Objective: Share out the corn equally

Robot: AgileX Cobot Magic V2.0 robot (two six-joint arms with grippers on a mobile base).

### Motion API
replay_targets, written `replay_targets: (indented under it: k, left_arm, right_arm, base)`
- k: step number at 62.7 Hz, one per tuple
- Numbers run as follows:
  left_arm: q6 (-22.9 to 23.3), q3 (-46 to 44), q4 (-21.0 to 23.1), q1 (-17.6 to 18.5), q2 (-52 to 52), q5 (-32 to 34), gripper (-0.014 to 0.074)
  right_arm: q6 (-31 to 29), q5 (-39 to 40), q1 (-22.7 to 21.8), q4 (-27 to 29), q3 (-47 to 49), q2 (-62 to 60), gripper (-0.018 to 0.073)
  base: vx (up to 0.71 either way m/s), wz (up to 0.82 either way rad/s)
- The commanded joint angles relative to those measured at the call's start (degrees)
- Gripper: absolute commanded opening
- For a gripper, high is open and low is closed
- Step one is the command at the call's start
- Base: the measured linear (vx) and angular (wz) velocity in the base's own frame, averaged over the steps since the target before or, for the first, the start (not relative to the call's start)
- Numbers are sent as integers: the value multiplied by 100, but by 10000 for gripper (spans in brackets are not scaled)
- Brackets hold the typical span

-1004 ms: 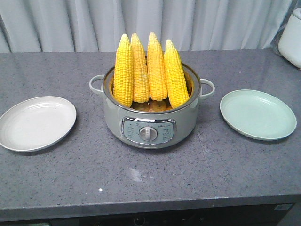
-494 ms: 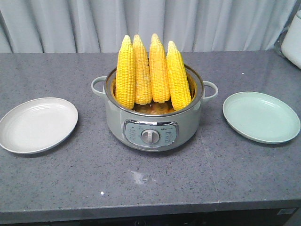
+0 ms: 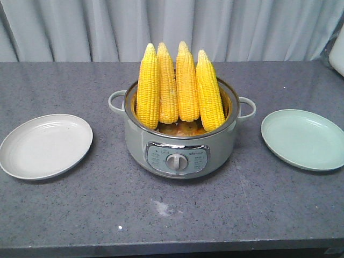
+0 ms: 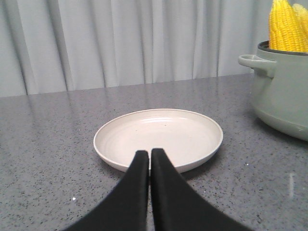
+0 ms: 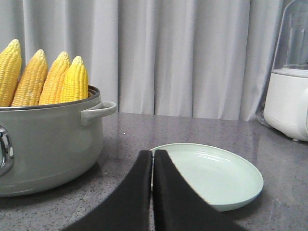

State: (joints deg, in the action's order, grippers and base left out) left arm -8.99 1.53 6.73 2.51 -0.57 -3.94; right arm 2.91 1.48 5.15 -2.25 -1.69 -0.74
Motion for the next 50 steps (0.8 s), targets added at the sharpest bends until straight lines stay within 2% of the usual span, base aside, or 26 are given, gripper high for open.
replay_targets:
  k: [1, 50]
  left_arm:
    - [49, 17, 13, -1, -96, 394, -7]
    - [49, 17, 13, -1, -96, 394, -7]
  right_arm:
    - [-19, 454, 2, -43, -43, -29, -4]
    - [-19, 454, 2, -43, -43, -29, -4]
  base:
    - [3, 2]
    - [1, 1]
